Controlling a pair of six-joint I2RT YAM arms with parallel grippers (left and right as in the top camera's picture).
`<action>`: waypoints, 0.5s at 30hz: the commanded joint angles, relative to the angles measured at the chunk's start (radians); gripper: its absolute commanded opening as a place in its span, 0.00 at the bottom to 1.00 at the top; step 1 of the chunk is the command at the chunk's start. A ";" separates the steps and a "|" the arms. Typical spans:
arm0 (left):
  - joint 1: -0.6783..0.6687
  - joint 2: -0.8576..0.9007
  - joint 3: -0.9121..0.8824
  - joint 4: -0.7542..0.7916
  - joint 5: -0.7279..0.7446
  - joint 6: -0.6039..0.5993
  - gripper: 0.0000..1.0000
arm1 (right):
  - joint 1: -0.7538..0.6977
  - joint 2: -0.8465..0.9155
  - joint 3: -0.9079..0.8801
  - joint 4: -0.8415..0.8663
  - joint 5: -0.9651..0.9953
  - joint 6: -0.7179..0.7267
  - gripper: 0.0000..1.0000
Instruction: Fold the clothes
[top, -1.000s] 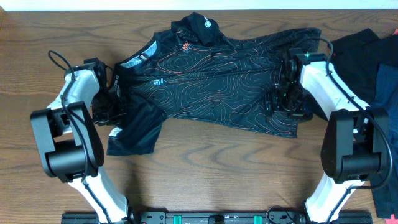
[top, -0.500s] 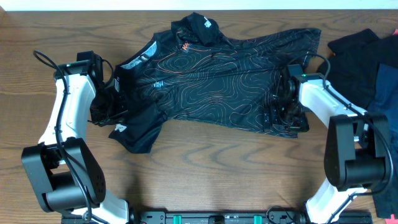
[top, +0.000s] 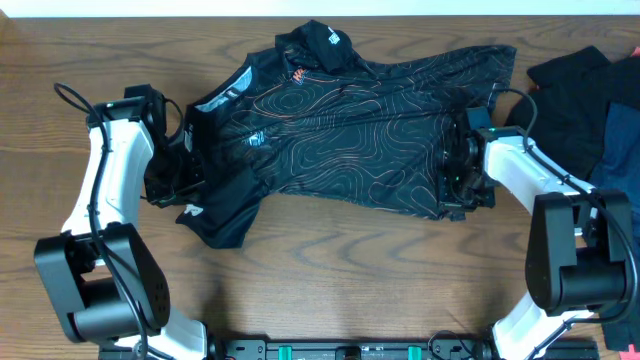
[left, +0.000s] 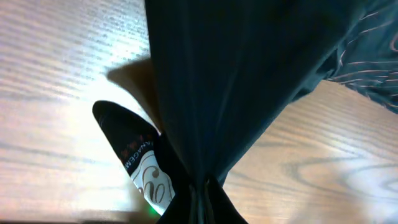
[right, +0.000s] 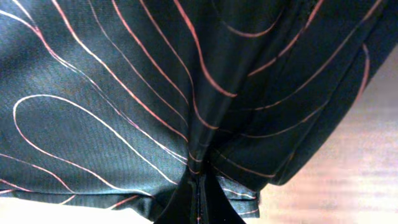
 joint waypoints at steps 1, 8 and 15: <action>0.006 -0.095 0.001 -0.021 -0.013 -0.014 0.06 | -0.038 -0.047 -0.038 -0.032 -0.008 0.021 0.01; 0.037 -0.317 0.001 -0.073 -0.012 -0.029 0.06 | -0.124 -0.303 -0.038 -0.108 -0.008 -0.009 0.01; 0.038 -0.452 0.001 -0.185 -0.012 -0.029 0.06 | -0.138 -0.436 -0.038 -0.219 0.008 -0.042 0.01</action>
